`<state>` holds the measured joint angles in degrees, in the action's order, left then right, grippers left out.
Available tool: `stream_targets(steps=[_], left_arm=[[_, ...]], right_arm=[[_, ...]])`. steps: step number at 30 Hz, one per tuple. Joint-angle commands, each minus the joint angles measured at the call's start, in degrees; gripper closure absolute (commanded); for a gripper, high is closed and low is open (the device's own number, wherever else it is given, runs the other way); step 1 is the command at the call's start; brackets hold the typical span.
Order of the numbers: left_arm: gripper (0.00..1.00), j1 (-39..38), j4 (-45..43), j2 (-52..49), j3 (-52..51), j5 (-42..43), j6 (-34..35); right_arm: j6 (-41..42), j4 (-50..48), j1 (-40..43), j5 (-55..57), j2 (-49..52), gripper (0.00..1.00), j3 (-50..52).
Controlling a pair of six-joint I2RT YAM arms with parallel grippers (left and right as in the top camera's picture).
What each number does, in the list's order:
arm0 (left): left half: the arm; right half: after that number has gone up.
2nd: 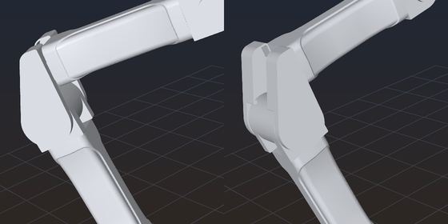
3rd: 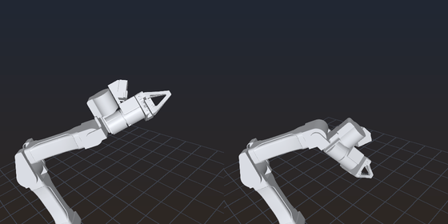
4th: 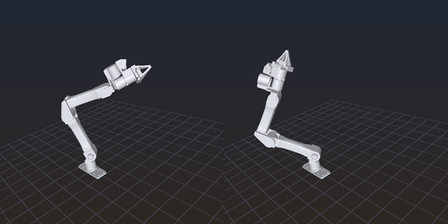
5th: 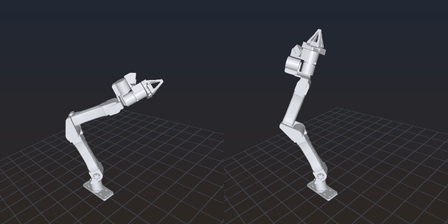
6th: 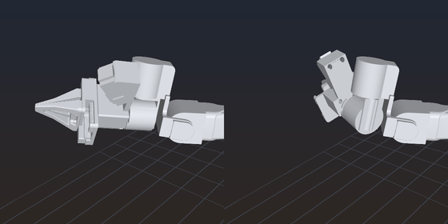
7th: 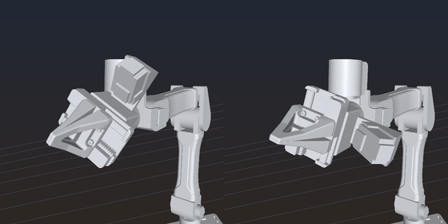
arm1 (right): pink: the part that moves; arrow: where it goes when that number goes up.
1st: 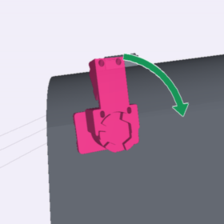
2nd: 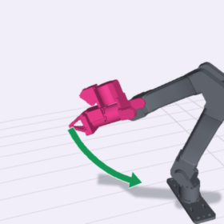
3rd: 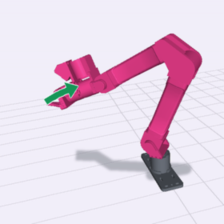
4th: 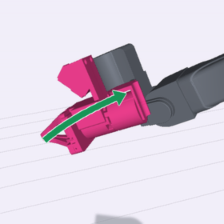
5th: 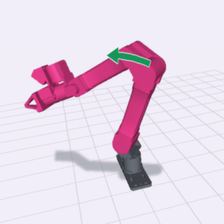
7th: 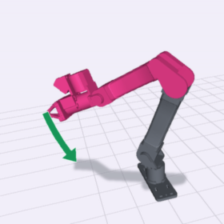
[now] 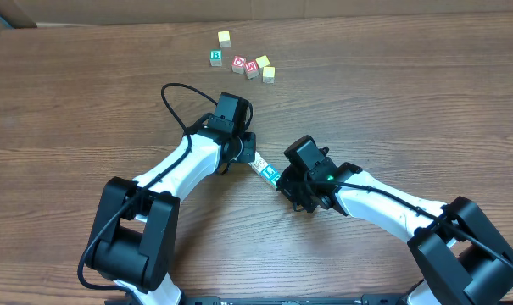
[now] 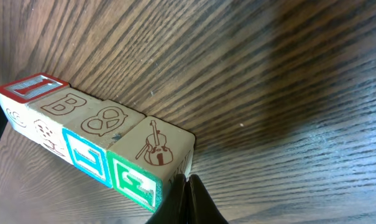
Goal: Flip 4 blocks
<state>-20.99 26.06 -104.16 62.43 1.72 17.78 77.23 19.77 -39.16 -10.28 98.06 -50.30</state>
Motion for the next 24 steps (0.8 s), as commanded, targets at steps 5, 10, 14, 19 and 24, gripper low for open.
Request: stream_targets(steps=[5,10,14,19,24], left_arm=[[0.95,-0.8,-0.2,-0.6,-0.5,0.9,-1.1],[0.95,-0.8,-0.9,-0.6,-0.5,0.9,-1.1],[0.96,-0.8,-1.4,-0.6,-0.5,0.9,-1.1],[0.96,-0.8,-1.5,-0.6,-0.5,0.9,-1.1],[0.96,-0.8,-1.5,-0.6,-0.5,0.9,-1.1]], right_arm=[[6.6,-1.3,-1.8,-0.2,0.3,0.95,-0.4],[7.6,-2.2,-3.6,0.4,0.3,0.94,-0.4],[10.4,-3.1,-5.1,1.3,0.3,0.93,-0.4],[13.8,-3.9,-7.4,3.7,0.3,0.92,-0.4],[19.3,-4.5,-9.8,5.6,0.3,0.92,-0.4]])
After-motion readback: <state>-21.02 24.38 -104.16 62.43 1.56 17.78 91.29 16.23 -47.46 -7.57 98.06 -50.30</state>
